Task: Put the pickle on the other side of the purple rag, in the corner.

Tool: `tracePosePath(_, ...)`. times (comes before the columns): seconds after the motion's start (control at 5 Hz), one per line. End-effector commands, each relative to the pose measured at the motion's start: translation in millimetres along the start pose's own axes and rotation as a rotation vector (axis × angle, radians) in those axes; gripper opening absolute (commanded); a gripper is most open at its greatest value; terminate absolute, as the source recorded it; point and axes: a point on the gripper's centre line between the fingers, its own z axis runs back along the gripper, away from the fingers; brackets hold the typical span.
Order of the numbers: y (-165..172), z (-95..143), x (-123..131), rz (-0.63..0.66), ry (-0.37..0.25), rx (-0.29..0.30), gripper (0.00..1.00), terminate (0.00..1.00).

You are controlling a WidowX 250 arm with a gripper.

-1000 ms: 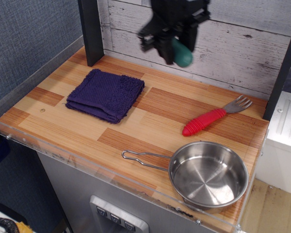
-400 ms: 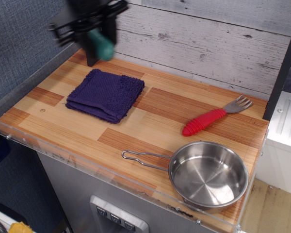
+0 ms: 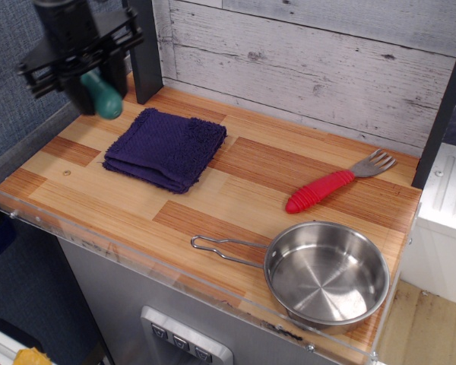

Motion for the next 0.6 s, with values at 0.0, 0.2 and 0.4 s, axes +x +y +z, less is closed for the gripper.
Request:
tracePosePath(0.0,20,-24,11,-0.023,0.001,-0.001,0.00,0.00)
tracePosePath(0.2,27,-39,20,-0.047,0.001,-0.011,0.00,0.00)
tracePosePath(0.4,31,-52,25,-0.073,0.016,-0.017,0.00,0.00)
